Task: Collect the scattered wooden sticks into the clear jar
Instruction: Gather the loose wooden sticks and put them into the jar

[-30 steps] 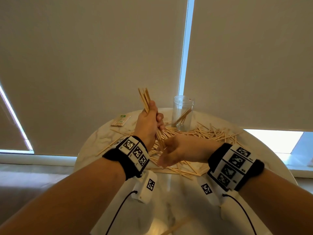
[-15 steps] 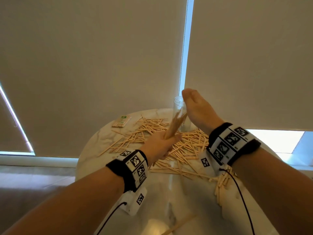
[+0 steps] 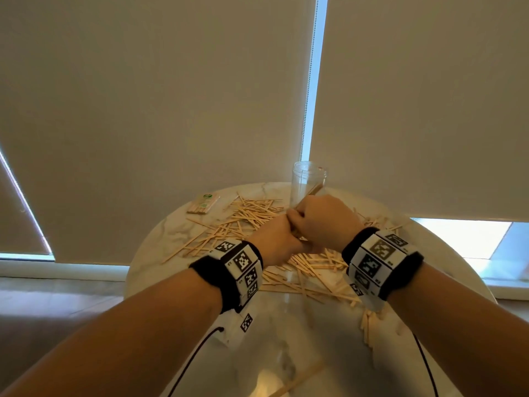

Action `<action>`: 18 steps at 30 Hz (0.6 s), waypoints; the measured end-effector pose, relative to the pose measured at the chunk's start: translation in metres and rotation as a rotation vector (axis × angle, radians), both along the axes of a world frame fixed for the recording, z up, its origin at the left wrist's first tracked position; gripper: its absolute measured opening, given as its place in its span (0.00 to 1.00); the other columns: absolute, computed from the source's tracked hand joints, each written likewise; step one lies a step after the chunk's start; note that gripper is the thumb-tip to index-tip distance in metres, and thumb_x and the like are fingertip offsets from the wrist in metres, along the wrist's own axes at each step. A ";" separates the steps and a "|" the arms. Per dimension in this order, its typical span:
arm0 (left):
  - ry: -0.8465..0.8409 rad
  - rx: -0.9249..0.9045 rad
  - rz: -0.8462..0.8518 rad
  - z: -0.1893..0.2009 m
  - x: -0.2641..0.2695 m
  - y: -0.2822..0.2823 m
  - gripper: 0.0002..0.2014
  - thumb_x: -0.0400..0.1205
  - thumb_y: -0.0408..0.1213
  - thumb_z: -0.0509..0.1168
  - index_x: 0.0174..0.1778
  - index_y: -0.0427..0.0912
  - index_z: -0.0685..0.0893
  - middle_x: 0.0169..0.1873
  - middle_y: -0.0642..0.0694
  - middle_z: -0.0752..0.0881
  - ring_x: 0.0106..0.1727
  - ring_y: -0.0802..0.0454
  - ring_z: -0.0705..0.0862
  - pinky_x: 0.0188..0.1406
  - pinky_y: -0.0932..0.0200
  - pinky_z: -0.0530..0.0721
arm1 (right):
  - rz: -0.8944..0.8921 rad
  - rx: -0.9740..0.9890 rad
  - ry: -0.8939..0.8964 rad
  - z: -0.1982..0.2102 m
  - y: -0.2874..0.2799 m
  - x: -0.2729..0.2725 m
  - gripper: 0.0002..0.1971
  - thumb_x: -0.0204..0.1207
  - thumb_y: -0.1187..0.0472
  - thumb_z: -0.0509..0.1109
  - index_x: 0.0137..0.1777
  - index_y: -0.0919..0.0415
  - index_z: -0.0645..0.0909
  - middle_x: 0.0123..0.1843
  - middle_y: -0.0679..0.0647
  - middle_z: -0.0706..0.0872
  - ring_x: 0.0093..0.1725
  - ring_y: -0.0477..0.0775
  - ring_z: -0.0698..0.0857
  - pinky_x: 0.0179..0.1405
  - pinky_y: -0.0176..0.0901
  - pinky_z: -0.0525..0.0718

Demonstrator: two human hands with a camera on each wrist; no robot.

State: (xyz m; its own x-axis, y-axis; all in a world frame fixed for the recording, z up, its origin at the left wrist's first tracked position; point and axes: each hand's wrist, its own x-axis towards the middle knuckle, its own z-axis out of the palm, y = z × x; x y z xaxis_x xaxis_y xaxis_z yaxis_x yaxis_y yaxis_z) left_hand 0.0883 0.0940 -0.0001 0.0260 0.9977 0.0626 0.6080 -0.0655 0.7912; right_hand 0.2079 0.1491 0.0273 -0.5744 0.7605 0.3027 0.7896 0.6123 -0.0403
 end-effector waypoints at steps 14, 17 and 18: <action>-0.043 -0.036 0.059 0.026 -0.030 0.007 0.33 0.74 0.73 0.65 0.67 0.54 0.78 0.48 0.53 0.92 0.50 0.51 0.90 0.57 0.47 0.87 | -0.021 0.054 0.004 0.007 0.010 0.033 0.16 0.89 0.52 0.56 0.46 0.56 0.81 0.32 0.48 0.76 0.27 0.45 0.70 0.26 0.36 0.63; -0.389 -0.116 0.262 0.023 -0.040 0.014 0.36 0.78 0.75 0.54 0.64 0.48 0.82 0.51 0.47 0.92 0.53 0.44 0.91 0.60 0.41 0.88 | -0.195 -0.079 0.180 0.009 0.017 0.047 0.15 0.88 0.57 0.56 0.39 0.59 0.73 0.29 0.49 0.68 0.27 0.51 0.71 0.24 0.39 0.63; -0.484 -0.146 0.313 0.022 -0.038 0.012 0.36 0.80 0.74 0.54 0.63 0.46 0.83 0.54 0.43 0.90 0.52 0.42 0.92 0.57 0.42 0.90 | -0.225 -0.098 0.247 0.009 0.021 0.049 0.18 0.88 0.57 0.56 0.35 0.59 0.71 0.28 0.50 0.69 0.30 0.55 0.74 0.26 0.42 0.68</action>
